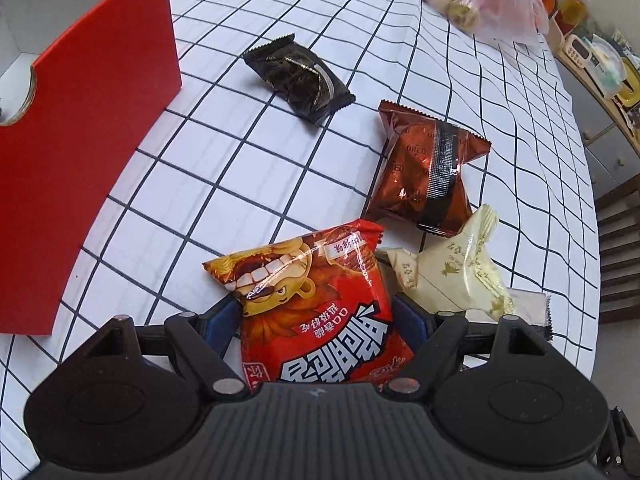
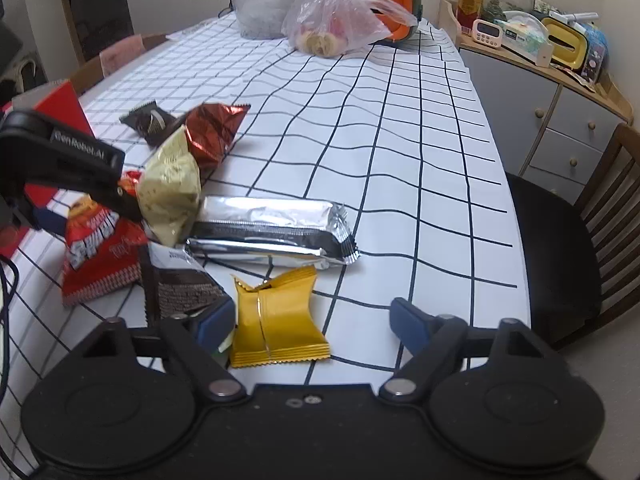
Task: Organize snacks
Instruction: 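Grasp the yellow packet with the right tool while the left grasps the red chip bag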
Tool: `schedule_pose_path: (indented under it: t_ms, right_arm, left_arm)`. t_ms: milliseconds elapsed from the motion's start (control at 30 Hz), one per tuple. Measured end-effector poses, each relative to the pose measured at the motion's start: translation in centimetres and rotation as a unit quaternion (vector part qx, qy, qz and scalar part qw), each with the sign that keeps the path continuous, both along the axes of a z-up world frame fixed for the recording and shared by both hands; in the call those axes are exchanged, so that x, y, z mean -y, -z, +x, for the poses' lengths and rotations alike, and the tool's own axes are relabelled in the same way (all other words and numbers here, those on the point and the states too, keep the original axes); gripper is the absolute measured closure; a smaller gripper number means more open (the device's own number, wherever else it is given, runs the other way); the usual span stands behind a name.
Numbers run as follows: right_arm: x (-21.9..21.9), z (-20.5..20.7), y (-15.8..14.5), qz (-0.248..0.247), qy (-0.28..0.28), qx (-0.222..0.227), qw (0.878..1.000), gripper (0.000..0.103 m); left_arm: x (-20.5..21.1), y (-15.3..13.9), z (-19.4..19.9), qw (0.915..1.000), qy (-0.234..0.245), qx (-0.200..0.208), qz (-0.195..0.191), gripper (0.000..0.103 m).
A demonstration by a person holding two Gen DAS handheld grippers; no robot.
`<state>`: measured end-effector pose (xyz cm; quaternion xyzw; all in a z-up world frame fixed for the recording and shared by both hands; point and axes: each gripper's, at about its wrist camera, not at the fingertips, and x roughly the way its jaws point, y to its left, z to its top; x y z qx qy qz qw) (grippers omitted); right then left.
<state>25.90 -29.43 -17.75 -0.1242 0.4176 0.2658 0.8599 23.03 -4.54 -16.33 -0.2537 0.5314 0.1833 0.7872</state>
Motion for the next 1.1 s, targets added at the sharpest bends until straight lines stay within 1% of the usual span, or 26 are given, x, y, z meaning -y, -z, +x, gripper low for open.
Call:
schedule_pose_path:
  t_ms: [100, 200, 300, 333, 367, 400, 433, 533, 733, 867, 1000, 1033, 1067, 1100]
  right_arm:
    - [-0.4, -0.1, 0.2, -0.004, -0.005, 0.004, 1.0, 0.025]
    - [-0.9, -0.4, 0.5, -0.016, -0.013, 0.011, 1.0, 0.031]
    - [-1.2, -0.7, 0.7, -0.025, -0.019, 0.012, 0.999, 0.039]
    - [-1.3, -0.8, 0.8, -0.026, -0.02, 0.01, 0.999, 0.044]
    - [-1.4, -0.8, 0.9, -0.026, -0.02, 0.009, 0.999, 0.048]
    - [-1.4, -0.9, 0.9, -0.026, -0.019, 0.009, 0.999, 0.048]
    - [-1.5, -0.9, 0.9, -0.024, -0.02, 0.01, 0.999, 0.052]
    - [-1.5, -1.0, 0.9, -0.022, -0.021, 0.009, 0.999, 0.053]
    - [-1.4, -1.1, 0.5, -0.013, -0.013, 0.009, 1.0, 0.054]
    - [-1.2, -1.6, -0.4, -0.003, -0.007, 0.01, 1.0, 0.055]
    - [-1.1, -2.3, -1.6, 0.006, -0.004, 0.014, 1.0, 0.055]
    - [-1.1, -2.5, -1.8, 0.006, -0.005, 0.017, 1.0, 0.057]
    - [-1.2, -2.7, -2.1, 0.008, -0.006, 0.018, 1.0, 0.063]
    - [-1.2, -2.9, -2.3, 0.007, -0.004, 0.015, 1.0, 0.063]
  left_arm:
    - [0.2, 0.0, 0.2, 1.0, 0.004, -0.003, 0.007, 0.021]
    - [0.3, 0.0, 0.2, 0.9998, 0.006, -0.005, 0.016, 0.021]
    - [0.7, 0.0, 0.3, 0.9994, 0.017, -0.011, 0.029, 0.021]
    - [0.7, 0.0, 0.3, 0.9993, 0.018, -0.013, 0.031, 0.021]
    - [0.7, -0.1, 0.3, 0.9992, 0.019, -0.013, 0.034, 0.023]
    - [0.7, -0.1, 0.2, 0.999, 0.022, -0.014, 0.036, 0.024]
    - [0.8, -0.2, 0.1, 0.9989, 0.025, -0.013, 0.037, 0.027]
    - [1.0, -0.4, -0.1, 0.9983, 0.033, -0.011, 0.046, 0.032]
    - [0.7, -0.5, -0.8, 0.9981, 0.042, -0.007, 0.045, 0.034]
    - [0.2, -0.7, -1.4, 0.9985, 0.042, -0.007, 0.035, 0.034]
    - [-0.2, -1.4, -2.4, 0.9981, 0.051, 0.003, 0.034, 0.034]
    - [-0.3, -1.5, -2.6, 0.9981, 0.05, 0.003, 0.035, 0.034]
    - [-0.4, -1.6, -2.8, 0.9981, 0.051, 0.003, 0.033, 0.034]
    - [-0.6, -1.8, -3.1, 0.9981, 0.053, 0.003, 0.031, 0.034]
